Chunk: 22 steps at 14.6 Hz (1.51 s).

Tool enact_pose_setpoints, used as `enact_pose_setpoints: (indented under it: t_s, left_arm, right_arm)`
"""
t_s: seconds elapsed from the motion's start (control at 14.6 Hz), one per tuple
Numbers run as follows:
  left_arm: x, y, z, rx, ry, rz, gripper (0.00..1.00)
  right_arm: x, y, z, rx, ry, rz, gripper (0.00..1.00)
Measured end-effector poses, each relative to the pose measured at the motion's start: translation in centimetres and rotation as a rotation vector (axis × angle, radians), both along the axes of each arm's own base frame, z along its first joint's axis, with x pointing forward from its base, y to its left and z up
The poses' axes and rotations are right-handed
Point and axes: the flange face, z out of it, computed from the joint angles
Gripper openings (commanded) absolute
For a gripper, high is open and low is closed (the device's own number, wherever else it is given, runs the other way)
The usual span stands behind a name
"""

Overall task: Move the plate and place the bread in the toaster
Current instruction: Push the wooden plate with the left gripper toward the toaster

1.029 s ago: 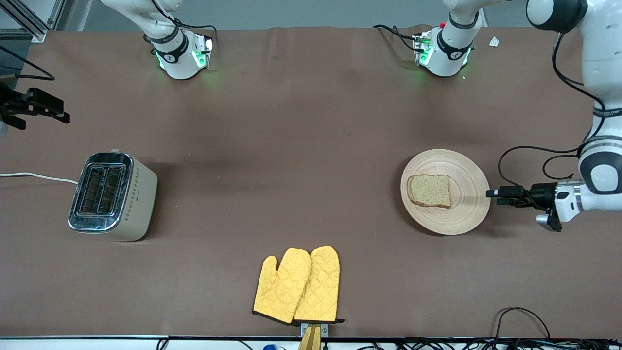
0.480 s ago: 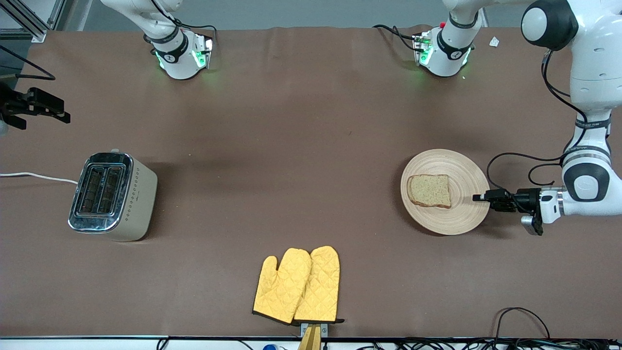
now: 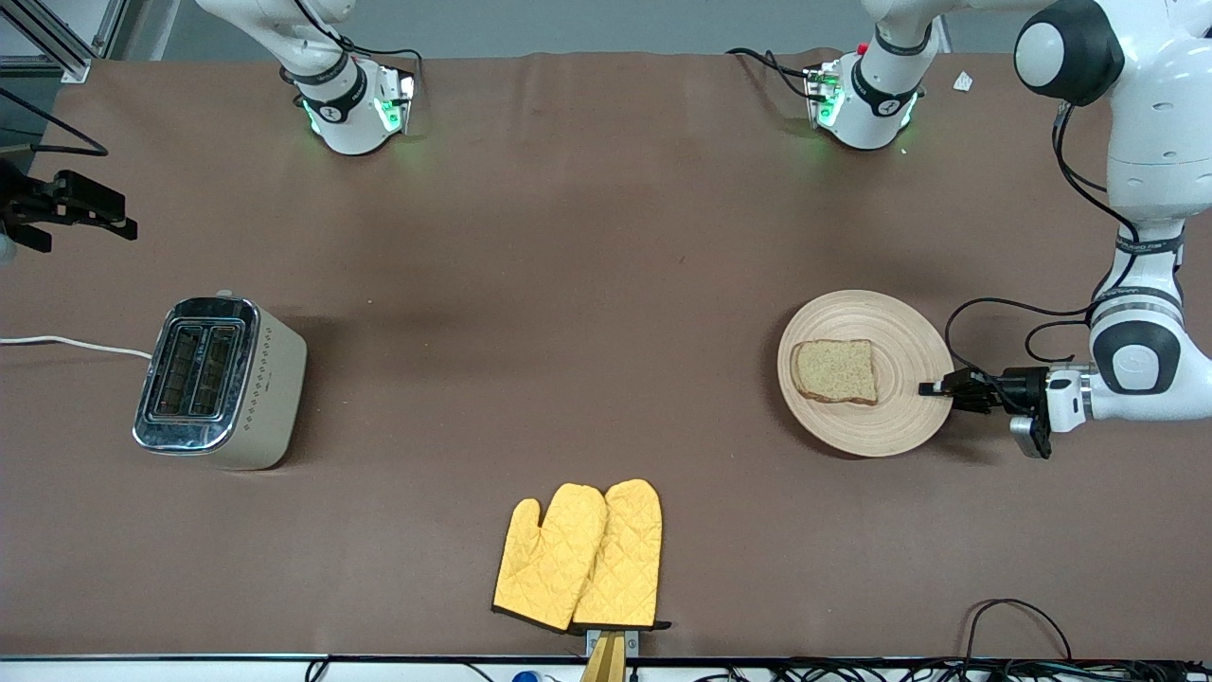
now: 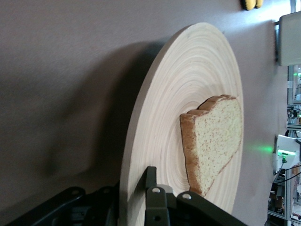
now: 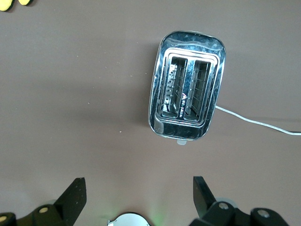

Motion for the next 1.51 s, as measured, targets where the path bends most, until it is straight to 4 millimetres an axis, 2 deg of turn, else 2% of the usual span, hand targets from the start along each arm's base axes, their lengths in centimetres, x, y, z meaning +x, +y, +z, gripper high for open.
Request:
enact_pose_setpoints:
  t_s: [0.14, 0.21, 0.34, 0.48, 0.62, 0.69, 0.82, 0.96, 1.1, 1.17, 1.3, 1.51]
  left_arm:
    - [1.1, -1.4, 0.9, -0.021, -0.03, -0.011, 0.0]
    - [1.9, -2.9, 1.5, -0.046, -0.041, -0.014, 0.0]
    - [3.4, -7.3, 2.7, -0.089, -0.028, -0.008, 0.0]
    - [4.7, -13.2, 3.7, -0.123, 0.019, 0.036, 0.0]
    - [5.8, -20.7, 4.7, -0.126, 0.057, 0.09, 0.0]
    - [6.0, -25.0, 5.1, -0.123, 0.074, 0.114, 0.0]
    - [5.0, -34.6, 5.6, -0.124, 0.109, 0.155, 0.0]
    - [2.6, -44.0, 5.7, -0.121, 0.121, 0.211, 0.0]
    - [-0.4, -51.6, 5.4, -0.114, 0.121, 0.25, 0.0]
    - [-1.7, -54.5, 5.0, -0.114, 0.115, 0.25, 0.0]
    - [-3.7, -58.8, 3.6, -0.108, 0.096, 0.22, 0.0]
    - [-5.4, -62.3, 1.2, -0.102, 0.027, 0.159, 0.0]
  right_arm:
    - [0.0, 0.0, 0.0, 0.0, 0.0, 0.0, 1.0]
    - [0.0, 0.0, 0.0, 0.0, 0.0, 0.0, 1.0]
    - [0.0, 0.0, 0.0, 0.001, 0.0, 0.001, 1.0]
    - [0.0, 0.0, 0.0, 0.001, 0.0, 0.001, 1.0]
    - [0.0, 0.0, 0.0, 0.001, 0.0, 0.001, 1.0]
    - [0.0, 0.0, 0.0, 0.001, 0.0, 0.001, 1.0]
    - [0.0, 0.1, 0.0, 0.001, 0.0, 0.001, 1.0]
    - [0.0, 0.1, 0.0, 0.001, 0.0, 0.002, 1.0]
    - [0.0, 0.2, 0.0, 0.002, 0.0, 0.004, 1.0]
    - [0.0, 0.5, 0.0, 0.003, 0.001, 0.009, 1.0]
    - [0.0, 1.7, -0.6, 0.008, 0.02, 0.029, 1.0]
    - [0.2, 2.9, -3.6, 0.008, 0.059, 0.038, 1.0]
